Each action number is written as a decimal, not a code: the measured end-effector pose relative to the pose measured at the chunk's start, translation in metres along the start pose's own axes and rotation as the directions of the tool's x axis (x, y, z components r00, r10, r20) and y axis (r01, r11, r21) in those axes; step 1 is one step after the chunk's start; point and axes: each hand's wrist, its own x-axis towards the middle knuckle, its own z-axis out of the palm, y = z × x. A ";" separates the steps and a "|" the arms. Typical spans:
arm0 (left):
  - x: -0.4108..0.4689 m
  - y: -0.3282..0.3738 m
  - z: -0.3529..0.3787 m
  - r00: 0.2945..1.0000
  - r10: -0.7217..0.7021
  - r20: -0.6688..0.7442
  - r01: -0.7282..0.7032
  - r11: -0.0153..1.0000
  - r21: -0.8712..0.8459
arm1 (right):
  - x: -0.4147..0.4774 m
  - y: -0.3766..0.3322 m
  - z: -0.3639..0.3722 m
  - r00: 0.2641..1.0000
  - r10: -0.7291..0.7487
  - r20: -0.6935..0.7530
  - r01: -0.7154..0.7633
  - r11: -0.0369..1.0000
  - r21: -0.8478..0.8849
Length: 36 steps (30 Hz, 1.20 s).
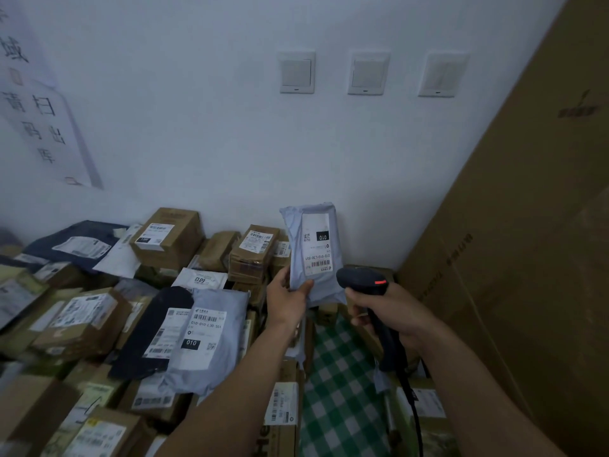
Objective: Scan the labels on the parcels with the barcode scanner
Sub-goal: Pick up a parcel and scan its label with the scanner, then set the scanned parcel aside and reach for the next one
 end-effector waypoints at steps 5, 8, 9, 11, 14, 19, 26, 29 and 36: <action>-0.005 0.005 -0.024 0.997 0.014 -0.070 -0.015 1.000 -0.016 | 0.005 0.002 0.008 0.999 -0.040 0.002 0.040 0.999 0.000; -0.016 0.007 -0.064 0.982 0.037 -0.186 -0.035 0.999 0.016 | 0.010 0.005 0.024 0.998 -0.061 -0.001 0.061 0.997 -0.038; -0.019 0.003 -0.082 0.974 0.043 -0.223 -0.035 0.999 0.041 | 0.010 0.006 0.032 0.998 -0.062 0.011 0.062 0.996 -0.059; -0.023 -0.007 -0.117 0.962 0.047 -0.268 -0.007 0.989 0.146 | 0.011 0.010 0.050 0.996 -0.069 0.058 0.075 0.992 -0.101; -0.020 -0.023 -0.161 0.953 0.032 -0.301 0.082 0.929 0.361 | 0.010 0.016 0.075 0.988 -0.069 0.138 0.087 0.987 -0.134; -0.020 -0.044 -0.183 0.953 -0.033 -0.301 0.197 0.823 0.533 | 0.008 0.026 0.093 0.974 -0.036 0.224 0.078 0.980 -0.184; -0.029 -0.046 -0.124 0.919 0.280 -0.276 0.106 0.499 0.860 | 0.020 0.047 0.067 0.985 0.013 0.173 0.012 0.989 -0.147; -0.027 -0.045 -0.064 0.916 0.400 -0.015 -0.224 0.544 0.809 | 0.024 0.053 0.038 0.996 0.055 0.067 -0.046 0.990 -0.137; -0.019 -0.061 0.071 0.891 -0.372 0.259 0.275 0.898 0.343 | 0.031 0.076 -0.035 0.958 0.218 -0.188 -0.214 0.976 0.043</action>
